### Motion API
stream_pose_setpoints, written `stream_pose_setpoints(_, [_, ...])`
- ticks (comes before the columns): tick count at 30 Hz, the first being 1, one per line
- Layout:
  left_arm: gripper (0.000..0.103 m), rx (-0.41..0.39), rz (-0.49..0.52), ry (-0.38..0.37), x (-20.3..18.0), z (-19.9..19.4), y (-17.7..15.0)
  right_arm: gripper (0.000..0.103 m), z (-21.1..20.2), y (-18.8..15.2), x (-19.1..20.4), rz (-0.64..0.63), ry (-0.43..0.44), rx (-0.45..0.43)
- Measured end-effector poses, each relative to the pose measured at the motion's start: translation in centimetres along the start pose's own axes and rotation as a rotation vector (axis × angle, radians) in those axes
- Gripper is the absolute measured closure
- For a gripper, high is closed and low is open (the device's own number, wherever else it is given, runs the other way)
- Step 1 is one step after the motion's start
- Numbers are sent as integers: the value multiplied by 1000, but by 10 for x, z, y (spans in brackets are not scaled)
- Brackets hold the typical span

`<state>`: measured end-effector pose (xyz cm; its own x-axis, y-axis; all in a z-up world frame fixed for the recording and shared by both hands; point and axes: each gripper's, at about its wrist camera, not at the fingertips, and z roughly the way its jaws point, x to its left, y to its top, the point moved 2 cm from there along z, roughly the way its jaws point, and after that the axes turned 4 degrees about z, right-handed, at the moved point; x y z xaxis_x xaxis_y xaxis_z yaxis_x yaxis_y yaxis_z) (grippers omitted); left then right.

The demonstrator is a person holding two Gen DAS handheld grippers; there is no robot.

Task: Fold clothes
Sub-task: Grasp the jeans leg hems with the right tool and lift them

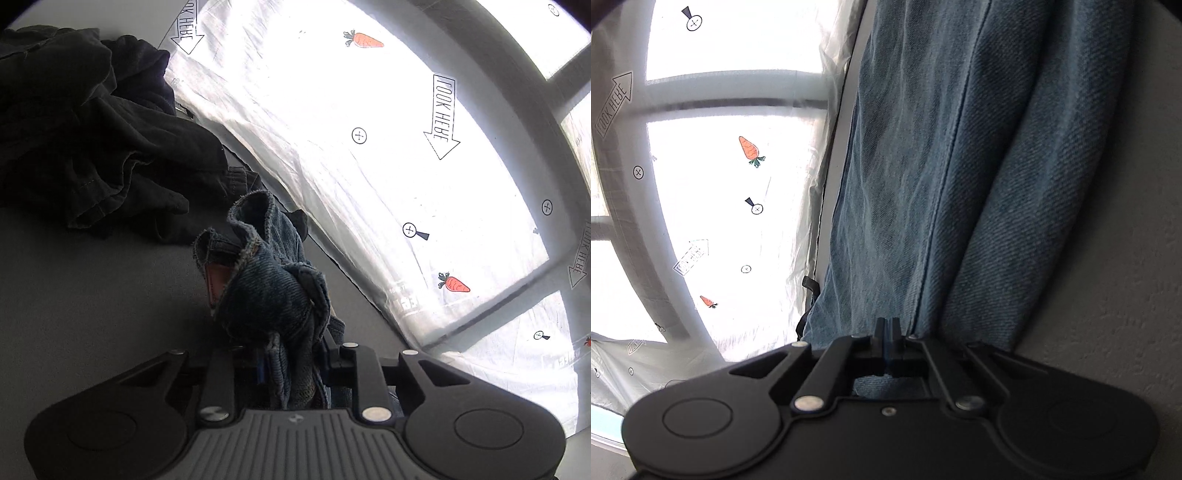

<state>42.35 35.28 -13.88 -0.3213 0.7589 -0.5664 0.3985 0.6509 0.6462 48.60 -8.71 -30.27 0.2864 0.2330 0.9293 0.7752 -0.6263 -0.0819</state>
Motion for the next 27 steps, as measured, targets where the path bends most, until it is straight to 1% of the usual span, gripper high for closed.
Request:
stream_pose_setpoints(3, [77,-10,114,-82,-40,-5,2,103,-1,-1,-1,-8,9,1])
stream_pose_setpoints(5, [78,-5,191,-151,-68,-6,0,103,-2,-1,-1,-10,12,2])
stream_pose_setpoints(8, [78,50,280,-302,-104,1,-12,103,-3,-1,-1,-11,10,5])
stream_pose_setpoints(9, [78,84,276,-349,-114,6,-20,103,-3,-1,-1,-11,9,7])
stream_pose_setpoints(11, [77,172,226,-420,-124,27,-35,103,-4,-1,0,-11,8,9])
stream_pose_setpoints(13, [74,249,208,-450,-139,36,-58,103,-5,-2,0,-11,6,11])
stream_pose_setpoints(14, [68,277,205,-462,-144,41,-65,103,-5,-2,0,-11,6,12])
stream_pose_setpoints(16, [59,333,197,-500,-152,50,-71,103,-6,-2,0,-11,4,14])
stream_pose_setpoints(17, [55,345,195,-518,-155,51,-73,103,-7,-2,0,-8,3,13])
stream_pose_setpoints(19, [47,342,199,-532,-157,47,-78,103,-9,-3,0,-3,0,12])
stream_pose_setpoints(20, [44,335,199,-525,-156,46,-79,103,-10,-4,0,-1,-2,12])
stream_pose_setpoints(22, [44,327,186,-482,-143,41,-80,103,-12,-4,-1,4,-4,11])
stream_pose_setpoints(25, [43,324,174,-368,-120,36,-83,103,-15,-5,-1,12,-9,9])
stream_pose_setpoints(27, [43,340,195,-241,-106,38,-87,103,-17,-6,-1,17,-12,8])
